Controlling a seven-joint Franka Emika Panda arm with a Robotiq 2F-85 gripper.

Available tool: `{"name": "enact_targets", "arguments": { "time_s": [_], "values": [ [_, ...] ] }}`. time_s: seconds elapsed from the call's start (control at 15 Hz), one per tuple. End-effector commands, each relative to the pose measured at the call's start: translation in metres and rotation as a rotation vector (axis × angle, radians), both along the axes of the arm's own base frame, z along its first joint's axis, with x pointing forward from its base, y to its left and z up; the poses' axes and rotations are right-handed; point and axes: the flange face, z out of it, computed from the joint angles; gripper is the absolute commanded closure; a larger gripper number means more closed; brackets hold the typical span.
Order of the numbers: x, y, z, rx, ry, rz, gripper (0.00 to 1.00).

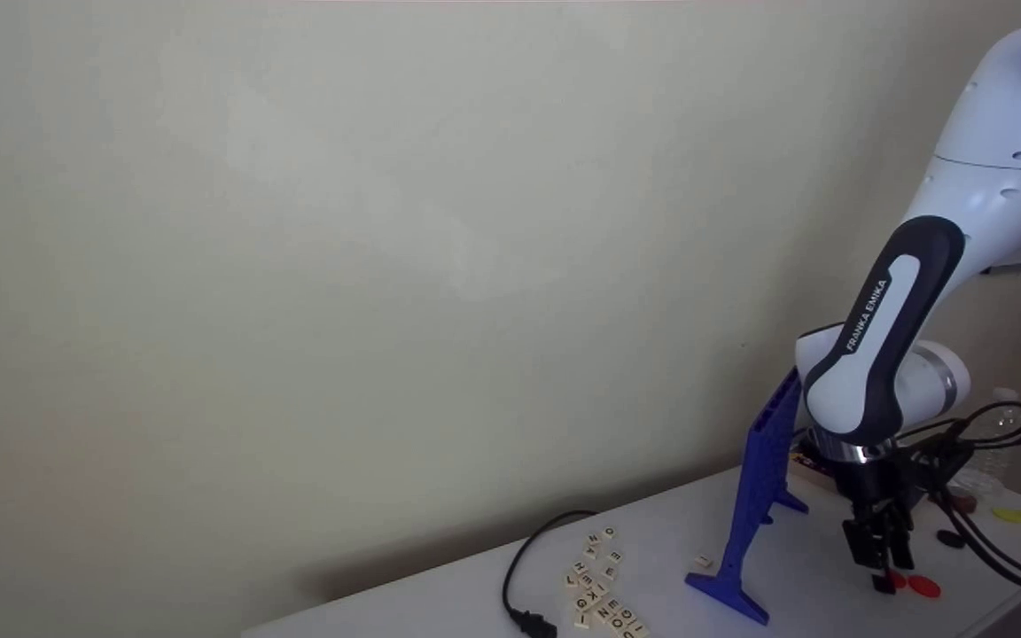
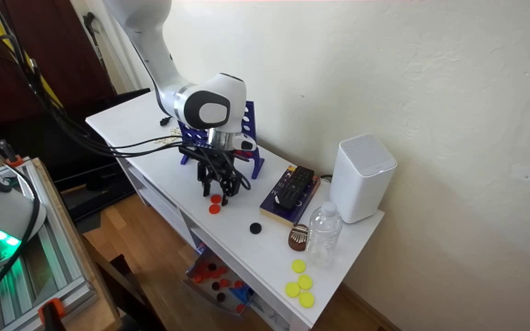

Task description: Shift the orange ring to the blue object's fifth line

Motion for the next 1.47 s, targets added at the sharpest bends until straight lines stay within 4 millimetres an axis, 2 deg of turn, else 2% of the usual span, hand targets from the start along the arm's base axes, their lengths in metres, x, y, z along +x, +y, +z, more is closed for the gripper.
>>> {"name": "enact_targets", "arguments": {
  "time_s": [0.0,0.4,0.6,0.8,1.07,1.2,1.4],
  "values": [
    [-0.0028,0.0012,-0.0005,0.004,-0.005,-0.007,0.33],
    [-0.0009,0.0011,0.0005,0.012,-0.012,-0.019,0.31],
    [-0.0002,0.0008,0.0013,0.016,-0.015,-0.024,0.37],
    [0.0007,0.0003,0.0022,0.021,-0.020,-0.032,0.37],
    [0.0005,-0.0010,0.0023,0.032,-0.024,-0.043,0.30],
    [0.0003,-0.0012,0.0022,0.036,-0.025,-0.048,0.30],
    [0.0009,-0.0029,0.0029,0.039,-0.028,-0.056,0.36]
  ]
}}
